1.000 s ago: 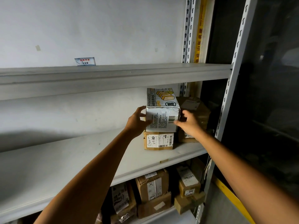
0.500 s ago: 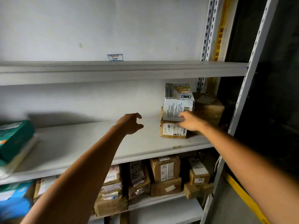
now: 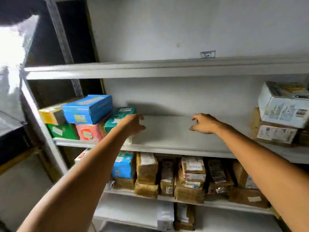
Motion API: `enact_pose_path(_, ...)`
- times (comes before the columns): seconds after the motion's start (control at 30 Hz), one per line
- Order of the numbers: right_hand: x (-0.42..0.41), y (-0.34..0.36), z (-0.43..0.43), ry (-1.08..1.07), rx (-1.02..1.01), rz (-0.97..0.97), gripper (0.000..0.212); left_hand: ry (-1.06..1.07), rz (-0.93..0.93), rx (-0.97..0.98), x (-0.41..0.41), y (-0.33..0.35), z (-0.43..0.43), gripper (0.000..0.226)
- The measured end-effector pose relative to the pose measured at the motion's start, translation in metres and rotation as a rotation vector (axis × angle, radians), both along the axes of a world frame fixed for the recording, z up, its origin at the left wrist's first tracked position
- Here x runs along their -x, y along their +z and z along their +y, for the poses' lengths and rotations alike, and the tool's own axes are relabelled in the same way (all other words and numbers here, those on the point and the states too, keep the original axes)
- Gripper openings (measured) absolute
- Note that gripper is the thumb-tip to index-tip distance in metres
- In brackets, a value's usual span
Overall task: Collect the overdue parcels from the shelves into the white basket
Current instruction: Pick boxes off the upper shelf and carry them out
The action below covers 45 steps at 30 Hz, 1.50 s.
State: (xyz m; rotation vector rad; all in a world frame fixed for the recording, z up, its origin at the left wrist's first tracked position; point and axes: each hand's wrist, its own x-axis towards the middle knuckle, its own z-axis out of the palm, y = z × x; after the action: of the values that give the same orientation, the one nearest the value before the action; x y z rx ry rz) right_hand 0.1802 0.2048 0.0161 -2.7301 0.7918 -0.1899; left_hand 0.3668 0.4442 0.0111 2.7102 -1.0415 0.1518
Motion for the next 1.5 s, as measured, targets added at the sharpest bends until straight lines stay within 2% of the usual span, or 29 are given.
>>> enact_pose_path(0.2, -0.078, -0.003, 0.088, 0.146, -0.061, -0.077, 0.059, 0.125, 0.023, 0.091, -0.041, 0.004, 0.097, 0.047)
enact_pose_path(0.43, -0.136, -0.025, 0.137, 0.208, -0.19, -0.162, 0.06, 0.159, 0.067, 0.154, -0.067, -0.016, 0.141, 0.047)
enact_pose_path(0.7, -0.2, -0.042, 0.131, 0.243, -0.433, -0.342, 0.055, 0.229, 0.273, 0.45, -0.098, -0.035, 0.119, 0.063)
enact_pose_path(0.8, -0.219, -0.048, 0.126, 0.253, -0.536, -0.37, 0.059, 0.229, 0.325, 0.544, -0.108, -0.042, 0.109, 0.07)
enact_pose_path(0.97, -0.24, -0.065, 0.127, 0.285, -0.732, -0.368, 0.062, 0.187, 0.414, 0.621, -0.12, -0.054, 0.099, 0.059)
enact_pose_path(1.13, -0.251, -0.074, 0.128, 0.214, -0.9, -0.466, 0.06, 0.155, 0.531, 0.745, -0.127, -0.058, 0.1, 0.062)
enact_pose_path(1.2, -0.249, -0.077, 0.129, 0.189, -0.976, -0.479, 0.066, 0.135, 0.56, 0.782, -0.127, -0.059, 0.101, 0.063)
enact_pose_path(1.33, -0.248, -0.077, 0.125, 0.178, -1.016, -0.553, 0.09, 0.069, 0.543, 0.808, -0.129, -0.055, 0.1, 0.058)
enact_pose_path(1.5, -0.229, -0.069, 0.131, 0.154, -0.971, -0.602, 0.088, 0.016, 0.571, 0.822, -0.127, -0.052, 0.098, 0.06)
